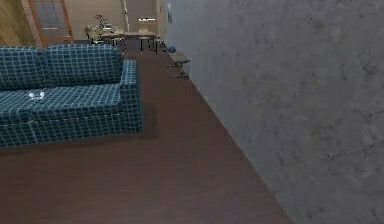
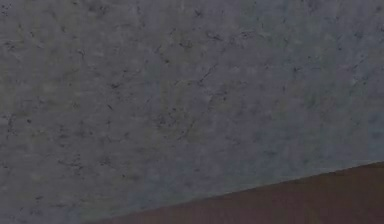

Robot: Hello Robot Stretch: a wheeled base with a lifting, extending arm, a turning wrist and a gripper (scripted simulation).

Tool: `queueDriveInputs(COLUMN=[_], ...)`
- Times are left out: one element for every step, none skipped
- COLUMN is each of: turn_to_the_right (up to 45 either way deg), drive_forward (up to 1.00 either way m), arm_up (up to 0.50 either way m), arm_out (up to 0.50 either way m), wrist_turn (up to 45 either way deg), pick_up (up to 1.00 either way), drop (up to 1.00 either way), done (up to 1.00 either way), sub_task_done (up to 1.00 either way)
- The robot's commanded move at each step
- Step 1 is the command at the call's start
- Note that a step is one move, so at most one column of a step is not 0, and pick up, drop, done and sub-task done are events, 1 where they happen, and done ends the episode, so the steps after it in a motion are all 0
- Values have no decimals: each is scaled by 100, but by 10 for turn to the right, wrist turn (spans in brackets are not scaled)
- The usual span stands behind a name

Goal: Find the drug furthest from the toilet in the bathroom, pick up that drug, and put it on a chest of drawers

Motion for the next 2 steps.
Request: queueDriveInputs(turn_to_the_right=[0, 0], drive_forward=[100, 100], arm_up=[0, 0], arm_out=[0, 0], wrist_turn=[0, 0], pick_up=[0, 0], drop=[0, 0], done=[0, 0], sub_task_done=[0, 0])
